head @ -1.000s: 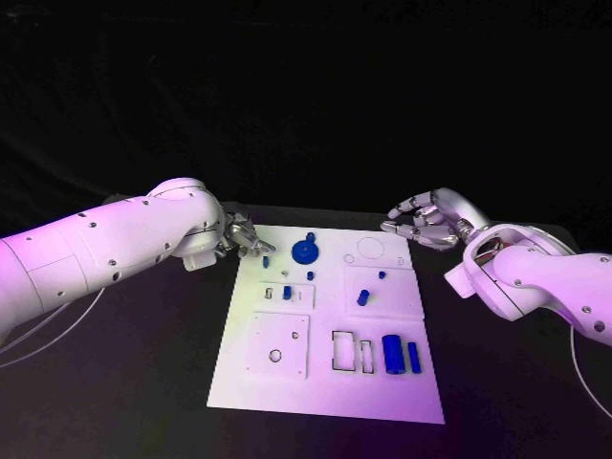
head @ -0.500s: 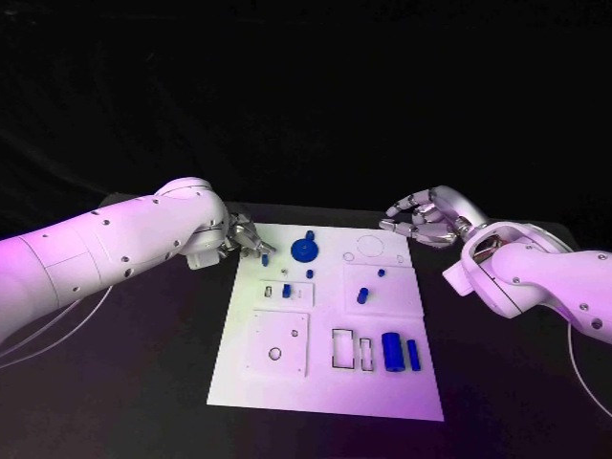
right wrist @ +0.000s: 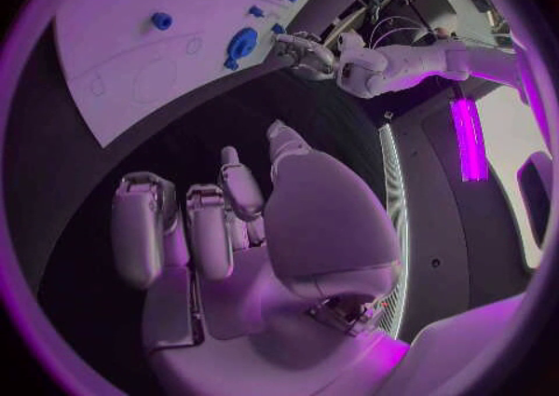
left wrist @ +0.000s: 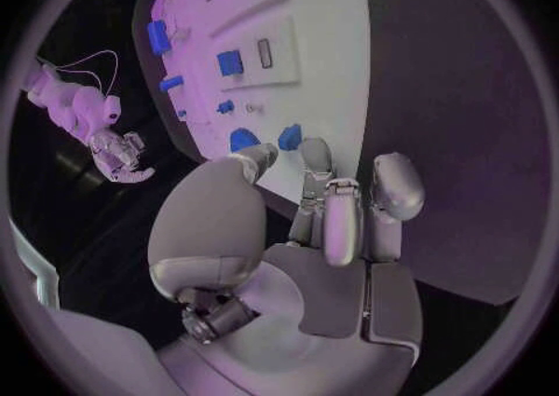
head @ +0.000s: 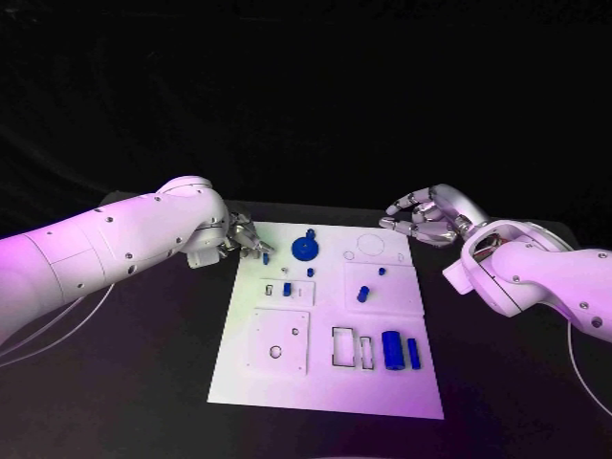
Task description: Assemble the parts on the task board
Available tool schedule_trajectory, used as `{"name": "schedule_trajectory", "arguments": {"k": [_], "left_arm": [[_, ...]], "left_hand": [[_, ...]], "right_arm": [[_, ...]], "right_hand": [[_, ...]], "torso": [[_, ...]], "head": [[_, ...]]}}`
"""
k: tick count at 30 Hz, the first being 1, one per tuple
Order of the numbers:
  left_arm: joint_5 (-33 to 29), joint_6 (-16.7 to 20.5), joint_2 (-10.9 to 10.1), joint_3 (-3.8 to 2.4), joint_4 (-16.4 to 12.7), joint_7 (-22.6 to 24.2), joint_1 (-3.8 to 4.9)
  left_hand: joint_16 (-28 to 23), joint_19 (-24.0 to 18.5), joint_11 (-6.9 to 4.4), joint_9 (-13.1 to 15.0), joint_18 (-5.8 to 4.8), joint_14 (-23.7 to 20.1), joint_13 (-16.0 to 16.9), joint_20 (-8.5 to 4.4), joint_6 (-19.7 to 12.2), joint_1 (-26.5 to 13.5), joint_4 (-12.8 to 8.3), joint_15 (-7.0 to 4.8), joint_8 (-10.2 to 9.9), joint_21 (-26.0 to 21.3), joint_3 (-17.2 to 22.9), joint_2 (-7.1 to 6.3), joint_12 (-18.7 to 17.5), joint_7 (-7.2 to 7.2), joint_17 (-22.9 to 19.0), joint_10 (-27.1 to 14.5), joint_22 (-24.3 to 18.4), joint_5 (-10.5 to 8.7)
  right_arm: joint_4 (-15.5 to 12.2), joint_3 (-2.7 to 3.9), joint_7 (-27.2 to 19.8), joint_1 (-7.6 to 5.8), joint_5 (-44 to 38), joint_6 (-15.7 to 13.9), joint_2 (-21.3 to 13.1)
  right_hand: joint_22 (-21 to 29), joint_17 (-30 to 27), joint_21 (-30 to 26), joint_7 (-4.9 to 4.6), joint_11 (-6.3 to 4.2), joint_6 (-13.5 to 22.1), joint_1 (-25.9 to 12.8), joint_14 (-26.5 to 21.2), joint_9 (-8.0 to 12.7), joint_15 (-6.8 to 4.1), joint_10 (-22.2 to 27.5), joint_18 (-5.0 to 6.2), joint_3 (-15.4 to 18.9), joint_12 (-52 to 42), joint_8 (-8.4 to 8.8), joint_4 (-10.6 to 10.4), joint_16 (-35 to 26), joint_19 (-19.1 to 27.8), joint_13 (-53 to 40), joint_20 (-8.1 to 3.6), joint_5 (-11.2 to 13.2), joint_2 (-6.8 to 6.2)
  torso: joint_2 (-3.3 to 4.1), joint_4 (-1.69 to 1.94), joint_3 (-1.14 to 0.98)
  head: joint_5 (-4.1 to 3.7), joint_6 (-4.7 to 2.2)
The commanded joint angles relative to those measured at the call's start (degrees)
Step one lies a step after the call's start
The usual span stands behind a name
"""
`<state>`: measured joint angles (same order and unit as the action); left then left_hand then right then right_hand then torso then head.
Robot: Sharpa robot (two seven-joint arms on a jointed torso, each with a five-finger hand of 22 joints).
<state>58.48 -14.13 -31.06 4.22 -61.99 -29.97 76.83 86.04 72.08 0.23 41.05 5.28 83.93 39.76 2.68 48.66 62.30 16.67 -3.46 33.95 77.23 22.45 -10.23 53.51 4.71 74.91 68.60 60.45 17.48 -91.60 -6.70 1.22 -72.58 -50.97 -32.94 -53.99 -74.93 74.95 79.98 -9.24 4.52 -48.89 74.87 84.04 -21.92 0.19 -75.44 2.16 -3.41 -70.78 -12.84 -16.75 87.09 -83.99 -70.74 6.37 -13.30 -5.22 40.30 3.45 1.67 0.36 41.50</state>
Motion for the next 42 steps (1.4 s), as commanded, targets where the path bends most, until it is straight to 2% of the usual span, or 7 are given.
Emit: {"name": "schedule_trajectory", "arguments": {"k": [1,16,21,23,29,36,42], "left_arm": [[-1.01,-1.18,0.36,0.03,0.18,0.64,-0.09],[-1.75,-0.44,0.69,0.2,0.34,0.72,-0.26],[-2.22,0.53,0.62,0.2,0.21,0.8,-0.27],[-2.53,0.79,0.58,0.2,0.12,0.84,-0.28],[-3.32,0.92,0.31,0.2,-0.41,0.85,-0.32],[-5.03,1.96,-0.61,0.13,-1.49,0.86,-0.4],[-8.85,3.5,-3.68,-0.05,-5.46,0.9,-0.42]], "left_hand": [[0.2,0.13,0.1,-0.13,0.78,3.97,0.08,0.31,0.5,0.92,-0.18,0.33,-0.33,-0.02,0.15,0.25,0.46,-0.08,6.84,-0.01,0.1,0.04],[0.31,0.28,-0.07,-0.47,0.74,4.02,0.02,0.26,0.95,3.65,-0.35,0.2,-0.43,0.08,0.69,1.34,0.68,-0.27,7.02,0.06,0.37,0.03],[0.33,0.35,-0.58,-0.34,0.72,4.01,-0.11,0.02,1.1,10.0,-2.63,-0.26,0.09,0.15,4.25,3.71,0.77,-0.82,7.02,0.04,0.58,-0.28],[0.36,0.37,-0.76,0.0,0.71,4.03,-0.23,-0.14,0.36,14.21,-5.56,-0.53,0.48,0.2,8.07,4.52,0.64,-0.94,7.06,0.01,0.68,-0.7],[0.27,0.38,-0.27,1.44,0.67,3.97,-0.65,0.03,-0.56,13.96,-7.65,0.01,2.5,0.42,15.36,2.87,0.71,-0.31,6.8,0.42,0.97,-1.3],[0.18,0.5,-0.34,1.97,0.64,3.91,0.6,0.07,-0.52,13.03,-8.31,-0.04,3.39,0.59,17.54,2.32,1.94,-0.36,6.54,1.3,1.26,-1.35],[0.22,0.84,-0.55,2.55,0.55,3.95,2.2,-0.01,-0.36,11.64,-8.89,-0.23,4.52,0.9,19.51,1.59,3.53,-0.6,6.59,2.41,1.82,-1.29]], "right_arm": [[-0.04,0.0,-0.36,0.03,-0.38,0.22,0.06],[-0.03,0.0,-0.3,0.04,-0.4,0.25,0.09],[0.03,0.0,-0.25,0.04,-0.43,0.29,0.12],[0.05,0.0,-0.23,0.05,-0.44,0.3,0.13],[0.1,0.0,-0.2,0.07,-0.44,0.35,0.16],[0.13,0.0,-0.18,0.11,-0.45,0.4,0.17],[0.16,0.0,-0.18,0.15,-0.45,0.43,0.04]], "right_hand": [[-7.44,7.22,-0.27,0.17,-0.28,0.0,-0.5,4.15,0.09,-0.21,0.14,0.52,0.33,0.04,-0.18,0.13,-0.26,-0.32,0.01,-0.4,-0.23,0.27],[-7.44,7.21,-0.28,0.17,-0.29,-0.01,-0.44,4.15,0.1,-0.21,0.13,0.52,0.32,0.03,-0.21,0.14,-0.27,-0.32,0.01,-0.41,-0.34,0.36],[-7.44,7.21,-0.28,0.17,-0.29,-0.01,-0.44,4.15,0.1,-0.21,0.13,0.52,0.32,0.03,-0.21,0.14,-0.27,-0.32,0.01,-0.41,-0.34,0.36],[-7.45,7.21,-0.27,0.18,-0.3,-0.02,-0.4,4.15,0.1,-0.22,0.08,0.52,0.31,-0.04,-0.22,0.15,-0.27,-0.33,-0.05,-0.41,-0.4,0.41],[-7.43,7.23,-0.3,0.18,-0.3,-0.03,-0.34,4.16,0.1,-0.22,0.05,0.52,0.3,-0.09,-0.25,0.16,-0.27,-0.32,-0.09,-0.41,-0.53,0.47],[-7.46,7.24,-0.27,0.19,-0.31,-0.04,-0.29,4.16,0.1,-0.23,0.03,0.52,0.31,-0.12,-0.27,0.17,-0.26,-0.34,-0.11,-0.42,-0.63,0.51],[-7.36,7.17,-0.4,0.2,-0.31,-0.04,-0.26,4.14,0.11,-0.23,0.05,0.55,0.32,-0.09,-0.29,0.16,-0.29,-0.27,-0.06,-0.42,-0.75,0.54]], "torso": [[0.01,-0.03,-0.01],[-0.04,0.01,-0.03],[-0.03,-0.01,-0.02],[-0.03,-0.03,-0.03],[-0.04,0.0,-0.01],[-0.07,0.0,-0.06],[-0.23,0.08,-0.12]], "head": [[-0.03,0.09],[-0.1,0.26],[-0.12,0.27],[-0.14,0.31],[-0.15,0.38],[-0.12,0.41],[-0.11,0.31]]}}
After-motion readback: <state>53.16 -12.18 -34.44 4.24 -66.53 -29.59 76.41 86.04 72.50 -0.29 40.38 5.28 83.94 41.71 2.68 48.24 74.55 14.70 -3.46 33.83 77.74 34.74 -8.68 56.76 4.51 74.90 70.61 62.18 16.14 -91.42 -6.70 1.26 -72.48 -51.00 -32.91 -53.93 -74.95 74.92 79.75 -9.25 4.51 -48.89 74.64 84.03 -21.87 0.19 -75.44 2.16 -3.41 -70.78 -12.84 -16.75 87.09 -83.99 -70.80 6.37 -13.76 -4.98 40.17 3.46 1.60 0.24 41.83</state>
